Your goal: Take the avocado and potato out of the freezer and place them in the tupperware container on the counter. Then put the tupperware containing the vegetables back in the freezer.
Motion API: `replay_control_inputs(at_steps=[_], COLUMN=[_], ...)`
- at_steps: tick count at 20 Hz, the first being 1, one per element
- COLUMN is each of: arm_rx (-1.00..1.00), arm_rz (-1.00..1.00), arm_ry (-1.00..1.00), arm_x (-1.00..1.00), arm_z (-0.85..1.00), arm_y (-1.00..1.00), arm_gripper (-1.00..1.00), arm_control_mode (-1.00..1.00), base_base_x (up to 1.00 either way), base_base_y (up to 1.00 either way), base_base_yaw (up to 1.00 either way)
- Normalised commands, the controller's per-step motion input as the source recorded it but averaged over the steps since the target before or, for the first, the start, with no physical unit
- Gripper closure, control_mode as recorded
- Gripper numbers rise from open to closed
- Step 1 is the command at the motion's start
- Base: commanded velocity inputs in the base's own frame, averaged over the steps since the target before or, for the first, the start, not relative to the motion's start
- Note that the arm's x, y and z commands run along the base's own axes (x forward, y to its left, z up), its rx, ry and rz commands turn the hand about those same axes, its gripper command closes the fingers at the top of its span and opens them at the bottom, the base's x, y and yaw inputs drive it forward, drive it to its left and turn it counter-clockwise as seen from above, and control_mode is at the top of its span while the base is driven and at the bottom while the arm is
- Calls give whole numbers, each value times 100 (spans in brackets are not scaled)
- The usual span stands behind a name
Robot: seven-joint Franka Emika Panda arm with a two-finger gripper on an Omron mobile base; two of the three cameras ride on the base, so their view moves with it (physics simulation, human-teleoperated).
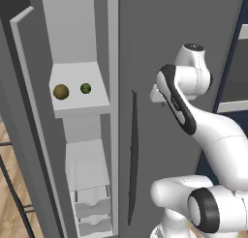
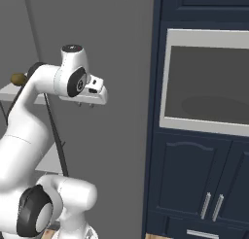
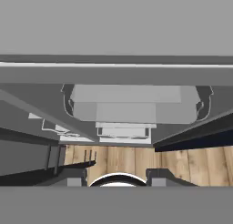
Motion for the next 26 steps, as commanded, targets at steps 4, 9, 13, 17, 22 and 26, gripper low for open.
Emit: replay_control_inputs(at_steps=[4, 9, 13, 17, 22, 26], arm_rx=[0, 0, 0, 0, 0, 0], arm_rz=[0, 0, 0, 0, 0, 0], arm_ry=[-2, -14, -23, -25, -21, -8], arm_x=[-9, -43, -62, -63, -49, -46], arm_z=[0, 5, 18, 23, 20, 15], arm_y=[0, 0, 0, 9, 26, 18], arm_gripper=[-100, -100, -100, -100, -100, -100], arm_control_mode=[-100, -100, -100, -100, -100, -100], base_base_x=[0, 0, 0, 0, 0, 0], base_base_y=[0, 0, 0, 0, 0, 0], base_base_yaw=[0, 0, 0, 0, 0, 0])
